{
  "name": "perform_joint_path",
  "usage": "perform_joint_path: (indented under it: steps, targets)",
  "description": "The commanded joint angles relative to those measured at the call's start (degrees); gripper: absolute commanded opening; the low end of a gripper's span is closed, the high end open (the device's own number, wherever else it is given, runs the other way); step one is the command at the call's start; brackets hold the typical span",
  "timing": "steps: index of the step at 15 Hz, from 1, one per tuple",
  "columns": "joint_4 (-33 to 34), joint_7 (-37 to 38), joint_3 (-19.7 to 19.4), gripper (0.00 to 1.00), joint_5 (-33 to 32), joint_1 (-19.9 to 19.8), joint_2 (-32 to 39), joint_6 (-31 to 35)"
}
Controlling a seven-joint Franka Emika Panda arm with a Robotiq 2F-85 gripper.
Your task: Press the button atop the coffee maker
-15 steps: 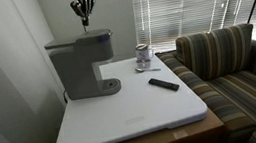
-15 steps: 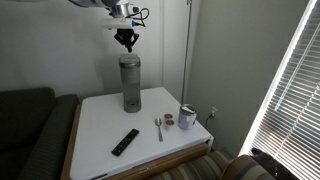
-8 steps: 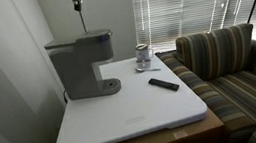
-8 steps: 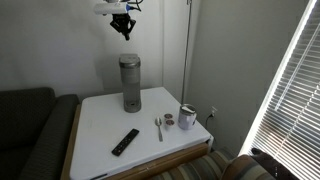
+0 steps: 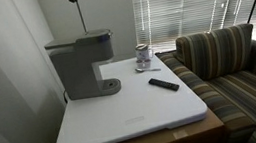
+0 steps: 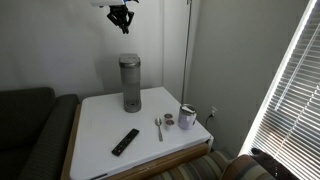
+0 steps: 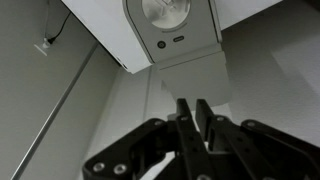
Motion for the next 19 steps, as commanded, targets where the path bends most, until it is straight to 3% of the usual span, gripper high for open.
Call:
perform_joint_path:
  steps: [1, 9, 16, 17, 19]
  targets:
    - [-1.4, 0.9, -0.2, 0.47, 0.1, 0.0, -1.3, -0.2]
    - [-1.5, 2.1, 0.7, 0.99, 1.1, -0.3, -0.9, 0.2]
    - [-1.7, -6.3, 6.4, 1.00, 7.1, -1.5, -0.5, 1.0]
    - [-1.6, -2.8, 3.9, 1.00, 4.9, -0.4, -0.8, 0.8]
    - [-1.6, -4.3, 5.1, 1.00, 6.0, -0.6, -0.7, 0.8]
